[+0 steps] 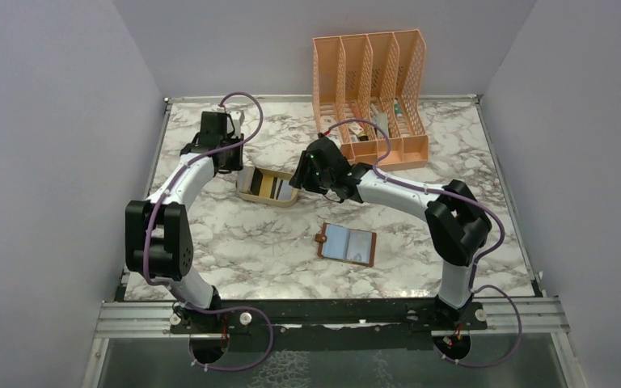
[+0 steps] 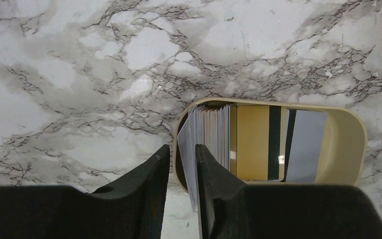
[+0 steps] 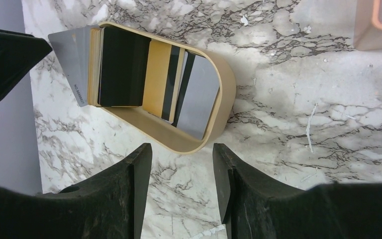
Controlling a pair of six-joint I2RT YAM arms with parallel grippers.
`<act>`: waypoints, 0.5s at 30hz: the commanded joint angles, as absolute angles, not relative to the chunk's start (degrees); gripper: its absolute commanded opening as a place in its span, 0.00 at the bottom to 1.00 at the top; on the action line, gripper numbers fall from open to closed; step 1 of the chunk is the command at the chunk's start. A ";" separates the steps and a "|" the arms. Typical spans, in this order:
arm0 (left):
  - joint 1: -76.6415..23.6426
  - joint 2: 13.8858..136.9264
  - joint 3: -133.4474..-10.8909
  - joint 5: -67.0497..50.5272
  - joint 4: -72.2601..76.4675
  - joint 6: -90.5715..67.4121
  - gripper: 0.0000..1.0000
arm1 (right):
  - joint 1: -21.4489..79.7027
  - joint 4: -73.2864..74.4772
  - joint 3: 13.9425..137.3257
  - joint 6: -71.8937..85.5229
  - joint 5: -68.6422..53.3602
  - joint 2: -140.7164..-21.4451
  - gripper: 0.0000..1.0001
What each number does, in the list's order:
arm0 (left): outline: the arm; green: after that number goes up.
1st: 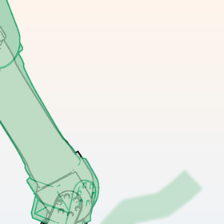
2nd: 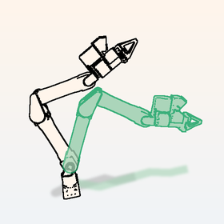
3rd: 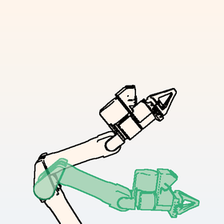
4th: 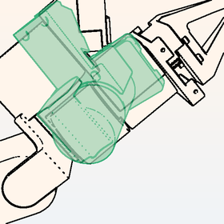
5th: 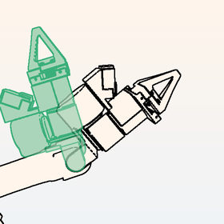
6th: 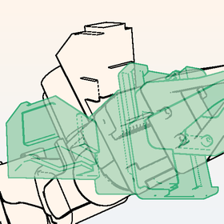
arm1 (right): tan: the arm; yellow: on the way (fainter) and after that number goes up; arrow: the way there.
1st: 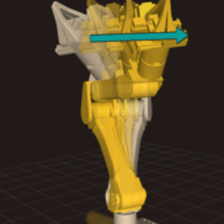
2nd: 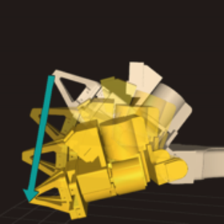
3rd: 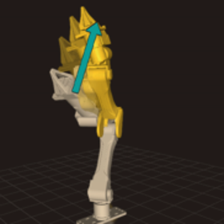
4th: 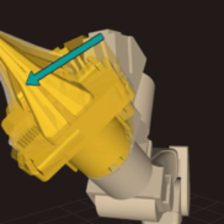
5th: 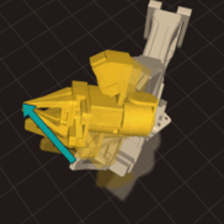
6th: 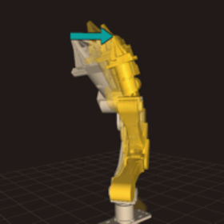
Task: Put the credit cards into the card holder
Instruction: Pick up the credit card from the storage box.
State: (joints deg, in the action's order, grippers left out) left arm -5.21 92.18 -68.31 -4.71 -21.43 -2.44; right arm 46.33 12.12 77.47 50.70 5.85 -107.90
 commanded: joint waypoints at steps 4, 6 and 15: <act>-4.75 94.84 -69.42 -4.65 -20.20 -0.65 0.28 | 46.23 12.24 76.92 49.73 6.68 -105.23 0.48; -4.62 95.32 -69.72 -4.83 -20.16 -0.59 0.28 | 46.23 12.15 76.77 49.72 6.77 -105.04 0.48; -4.66 95.85 -70.10 -6.25 -20.23 -0.43 0.10 | 46.22 11.98 76.12 49.70 7.20 -104.56 0.48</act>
